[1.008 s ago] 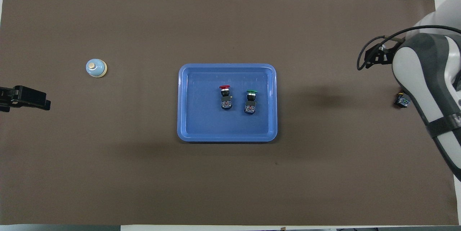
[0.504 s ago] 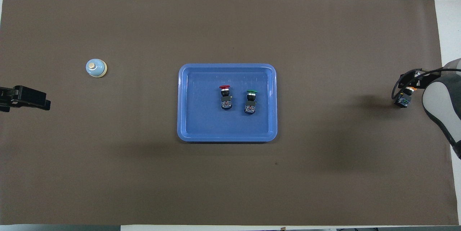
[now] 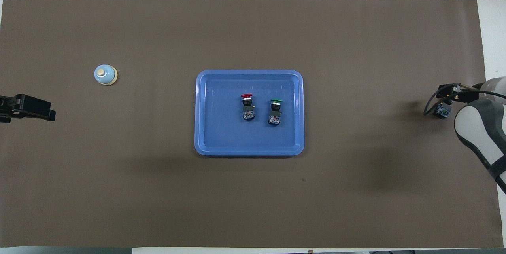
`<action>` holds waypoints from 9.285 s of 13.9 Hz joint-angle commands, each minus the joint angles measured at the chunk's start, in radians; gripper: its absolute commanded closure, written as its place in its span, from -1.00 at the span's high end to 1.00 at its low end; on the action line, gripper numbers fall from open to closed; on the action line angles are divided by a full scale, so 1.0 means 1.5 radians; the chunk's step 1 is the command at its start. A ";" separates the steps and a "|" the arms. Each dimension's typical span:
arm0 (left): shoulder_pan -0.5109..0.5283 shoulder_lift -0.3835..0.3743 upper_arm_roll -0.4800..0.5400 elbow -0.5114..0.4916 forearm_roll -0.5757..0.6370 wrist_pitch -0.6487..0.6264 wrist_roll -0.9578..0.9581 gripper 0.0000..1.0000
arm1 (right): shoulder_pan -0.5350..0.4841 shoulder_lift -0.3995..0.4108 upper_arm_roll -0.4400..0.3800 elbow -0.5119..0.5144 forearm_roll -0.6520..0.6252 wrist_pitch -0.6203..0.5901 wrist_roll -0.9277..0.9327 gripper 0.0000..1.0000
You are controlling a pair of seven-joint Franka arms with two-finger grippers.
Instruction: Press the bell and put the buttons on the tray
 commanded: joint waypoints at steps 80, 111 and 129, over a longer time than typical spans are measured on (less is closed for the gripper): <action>0.002 -0.002 0.002 0.002 -0.008 -0.005 0.003 1.00 | 0.219 -0.036 0.016 0.468 0.039 -0.639 -0.077 1.00; 0.020 0.232 -0.001 -0.055 -0.007 0.363 -0.021 -1.00 | 0.151 -0.184 0.046 0.280 0.044 -0.564 -0.139 1.00; 0.008 0.331 0.004 -0.018 -0.023 0.469 -0.065 -1.00 | 0.151 -0.183 0.046 0.280 0.044 -0.564 -0.139 1.00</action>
